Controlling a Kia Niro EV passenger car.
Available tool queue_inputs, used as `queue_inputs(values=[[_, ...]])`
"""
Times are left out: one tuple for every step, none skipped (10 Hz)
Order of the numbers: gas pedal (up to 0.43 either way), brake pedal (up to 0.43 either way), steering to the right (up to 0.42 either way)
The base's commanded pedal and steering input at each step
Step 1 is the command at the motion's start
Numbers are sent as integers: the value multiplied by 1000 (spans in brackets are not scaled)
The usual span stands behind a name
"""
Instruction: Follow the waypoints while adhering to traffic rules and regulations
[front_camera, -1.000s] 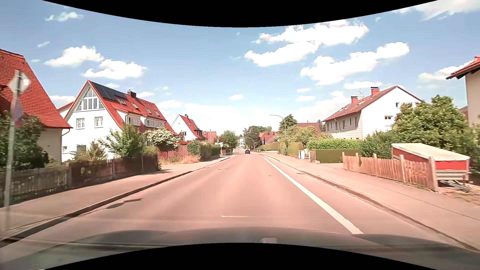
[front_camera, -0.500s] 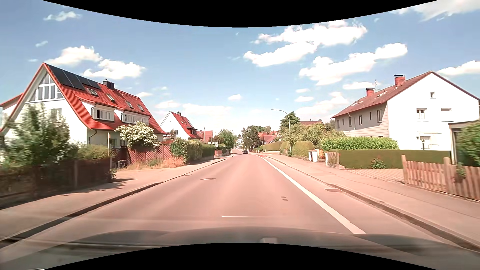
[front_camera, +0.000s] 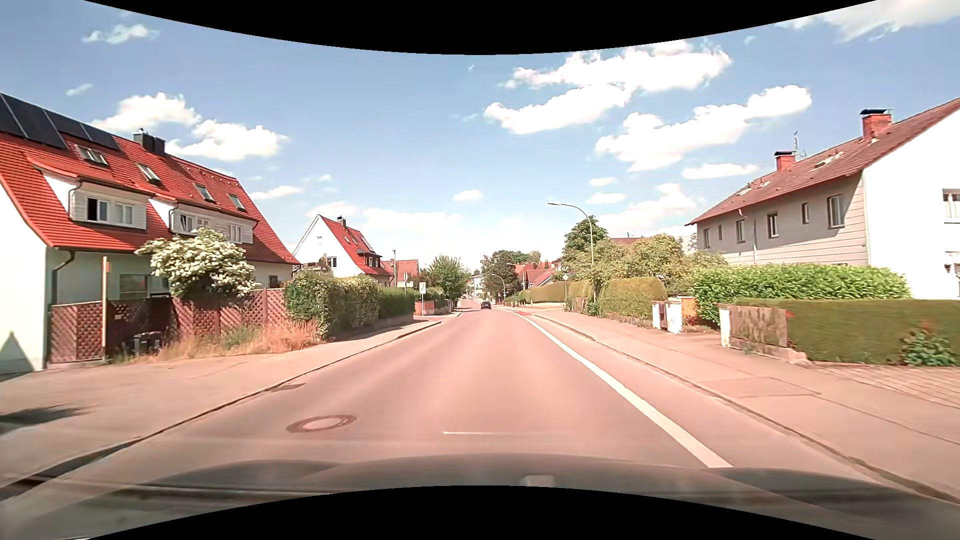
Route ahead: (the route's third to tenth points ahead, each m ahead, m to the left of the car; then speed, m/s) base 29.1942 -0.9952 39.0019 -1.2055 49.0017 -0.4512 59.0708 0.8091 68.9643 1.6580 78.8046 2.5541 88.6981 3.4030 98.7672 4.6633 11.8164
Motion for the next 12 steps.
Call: queue_inputs(values=[[150, 0, 2], [150, 0, 2], [150, 0, 2], [150, 0, 2], [150, 0, 2], [150, 0, 2], [150, 0, 2], [150, 0, 2], [150, 0, 1], [150, 0, 1], [150, 0, 0], [150, 0, -1]])
